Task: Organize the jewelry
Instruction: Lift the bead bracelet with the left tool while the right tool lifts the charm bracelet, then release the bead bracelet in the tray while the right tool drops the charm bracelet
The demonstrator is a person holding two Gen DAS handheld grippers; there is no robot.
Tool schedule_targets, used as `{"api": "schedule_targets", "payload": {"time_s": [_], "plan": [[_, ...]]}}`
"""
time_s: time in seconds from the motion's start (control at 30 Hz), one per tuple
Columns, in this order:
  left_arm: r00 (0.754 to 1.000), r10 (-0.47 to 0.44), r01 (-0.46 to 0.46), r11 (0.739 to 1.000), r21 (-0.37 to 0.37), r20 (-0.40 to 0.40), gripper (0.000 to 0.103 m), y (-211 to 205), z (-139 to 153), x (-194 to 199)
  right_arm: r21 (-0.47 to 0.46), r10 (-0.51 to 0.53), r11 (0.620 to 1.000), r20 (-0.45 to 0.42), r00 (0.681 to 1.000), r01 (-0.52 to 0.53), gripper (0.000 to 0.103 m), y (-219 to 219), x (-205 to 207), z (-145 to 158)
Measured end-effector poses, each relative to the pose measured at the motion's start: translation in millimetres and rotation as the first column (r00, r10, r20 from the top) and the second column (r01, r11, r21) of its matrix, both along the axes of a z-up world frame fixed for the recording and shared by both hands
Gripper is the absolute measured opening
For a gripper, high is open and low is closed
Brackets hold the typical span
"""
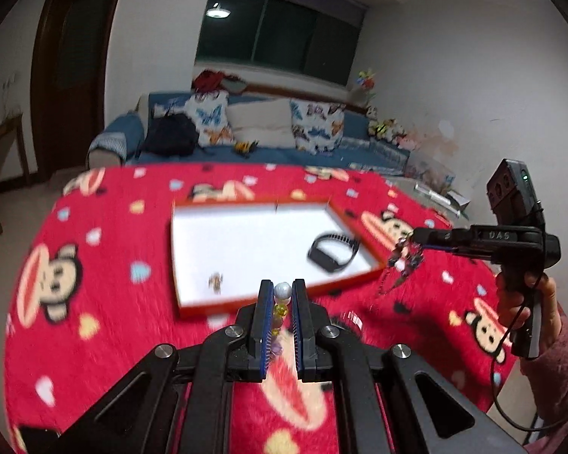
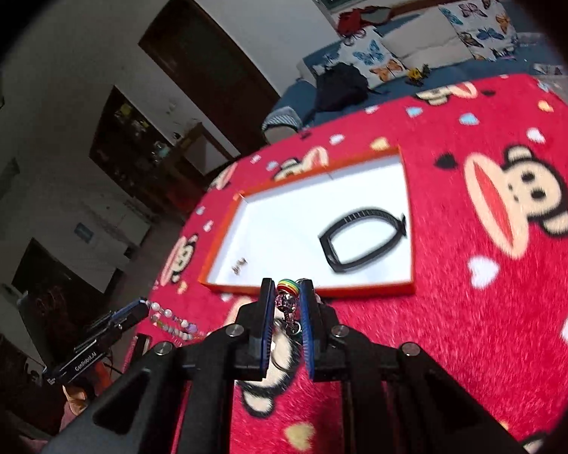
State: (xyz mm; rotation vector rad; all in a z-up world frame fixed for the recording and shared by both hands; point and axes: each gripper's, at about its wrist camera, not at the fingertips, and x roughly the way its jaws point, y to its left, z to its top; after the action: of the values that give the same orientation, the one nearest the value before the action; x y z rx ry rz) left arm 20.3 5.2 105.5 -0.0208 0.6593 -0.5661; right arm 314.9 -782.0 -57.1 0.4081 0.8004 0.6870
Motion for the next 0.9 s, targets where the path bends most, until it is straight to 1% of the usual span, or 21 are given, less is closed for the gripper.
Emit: {"api": "schedule_targets", "payload": {"time_s": [0.23,0.33,0.43,0.57,0.63,0.77,0.9], "plan": [[0.996,-0.027,0.027,1.0,0.002,0.089,0.009,-13,57,26,-0.01,0.008,1.0,0.065,0.998,-0.008,0.016,6,17,28],[0.993,-0.033,0.032,0.999,0.011,0.111,0.009,-19,73,41,-0.017,0.003,1.0,0.08,0.997,-0.002,0.016,6,23,33],[0.992,-0.032,0.029,0.999,0.028,0.121,0.009,-28,81,63,-0.028,-0.005,1.0,0.09,0.996,0.007,0.016,8,34,36],[0.995,-0.024,0.02,0.999,0.034,0.1,0.009,-37,78,95,-0.034,-0.008,0.999,0.081,0.997,0.011,0.016,10,48,32],[0.995,-0.015,0.009,0.998,0.057,0.1,0.009,-44,73,111,-0.043,-0.009,0.999,0.076,0.997,0.013,0.016,12,56,29],[0.998,-0.018,0.013,0.997,0.071,0.066,0.009,-53,54,140,-0.055,-0.012,0.998,0.048,0.999,0.015,0.016,17,73,16],[1.0,-0.013,0.011,0.996,0.085,0.023,0.009,-58,27,163,-0.082,-0.018,0.996,0.017,1.0,0.02,0.016,21,85,1]]}}
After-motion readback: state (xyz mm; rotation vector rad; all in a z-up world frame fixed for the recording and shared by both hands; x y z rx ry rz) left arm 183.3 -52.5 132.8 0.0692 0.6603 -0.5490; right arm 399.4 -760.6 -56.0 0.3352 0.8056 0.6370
